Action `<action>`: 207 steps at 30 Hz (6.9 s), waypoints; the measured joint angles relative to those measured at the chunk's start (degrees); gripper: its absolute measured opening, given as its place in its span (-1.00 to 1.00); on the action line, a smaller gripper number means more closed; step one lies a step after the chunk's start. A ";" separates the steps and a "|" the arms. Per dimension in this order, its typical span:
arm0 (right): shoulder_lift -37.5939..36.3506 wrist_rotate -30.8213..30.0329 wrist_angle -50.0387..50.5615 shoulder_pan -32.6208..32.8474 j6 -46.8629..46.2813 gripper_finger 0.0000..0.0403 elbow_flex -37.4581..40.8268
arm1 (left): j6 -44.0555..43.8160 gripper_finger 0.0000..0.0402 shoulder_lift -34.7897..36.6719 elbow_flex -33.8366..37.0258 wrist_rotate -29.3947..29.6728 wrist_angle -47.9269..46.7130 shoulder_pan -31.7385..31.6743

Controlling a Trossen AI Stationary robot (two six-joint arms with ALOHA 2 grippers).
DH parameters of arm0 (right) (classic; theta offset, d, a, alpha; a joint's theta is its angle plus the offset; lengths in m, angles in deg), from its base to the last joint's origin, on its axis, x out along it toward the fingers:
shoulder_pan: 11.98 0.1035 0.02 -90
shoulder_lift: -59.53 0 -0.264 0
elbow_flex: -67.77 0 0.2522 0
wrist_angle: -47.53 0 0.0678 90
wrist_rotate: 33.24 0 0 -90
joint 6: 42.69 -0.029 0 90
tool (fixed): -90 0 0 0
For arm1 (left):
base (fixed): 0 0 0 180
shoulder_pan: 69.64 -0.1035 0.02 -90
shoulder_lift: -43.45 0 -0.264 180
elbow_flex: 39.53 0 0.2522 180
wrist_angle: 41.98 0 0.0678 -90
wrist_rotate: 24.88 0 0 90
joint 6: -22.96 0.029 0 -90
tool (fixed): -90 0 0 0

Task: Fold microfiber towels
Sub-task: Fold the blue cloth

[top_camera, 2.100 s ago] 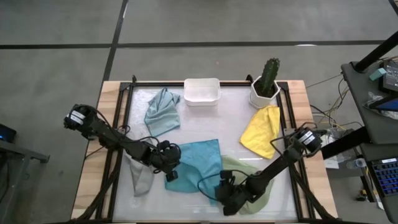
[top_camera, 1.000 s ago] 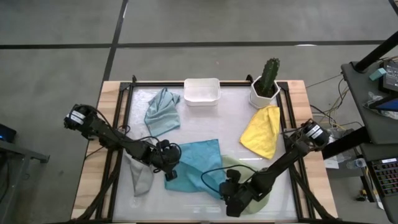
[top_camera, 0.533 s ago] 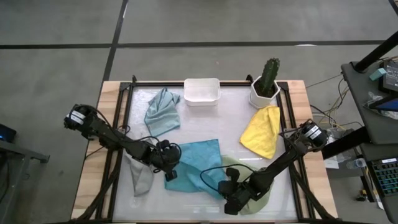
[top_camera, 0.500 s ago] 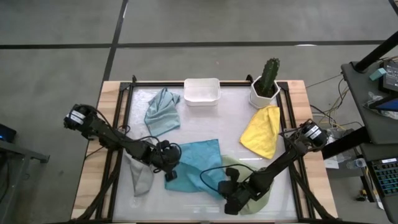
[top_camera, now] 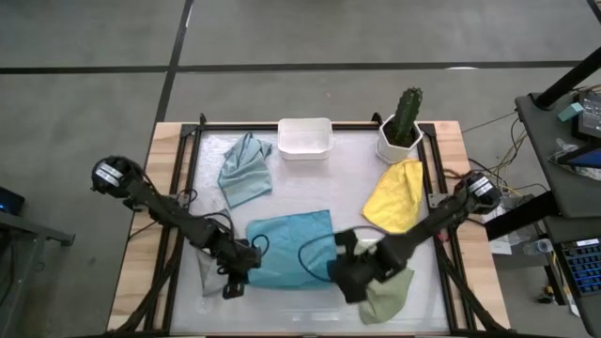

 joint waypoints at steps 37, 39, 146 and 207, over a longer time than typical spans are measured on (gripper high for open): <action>1.02 5.11 -5.84 -25.80 27.12 -0.96 7.98 | 10.02 -1.00 6.45 2.31 15.44 -18.43 -21.81; 1.65 5.11 -6.06 -25.80 27.01 -0.96 8.24 | 10.02 -1.00 6.44 2.64 15.90 -18.30 -21.89; -2.88 13.88 -32.62 -31.75 -3.90 -0.92 21.31 | 13.42 -1.00 4.46 5.43 35.78 0.97 -14.99; 3.59 21.45 -62.89 -30.61 -37.08 -0.44 33.81 | 15.88 -1.00 -12.29 7.41 36.45 23.77 -12.93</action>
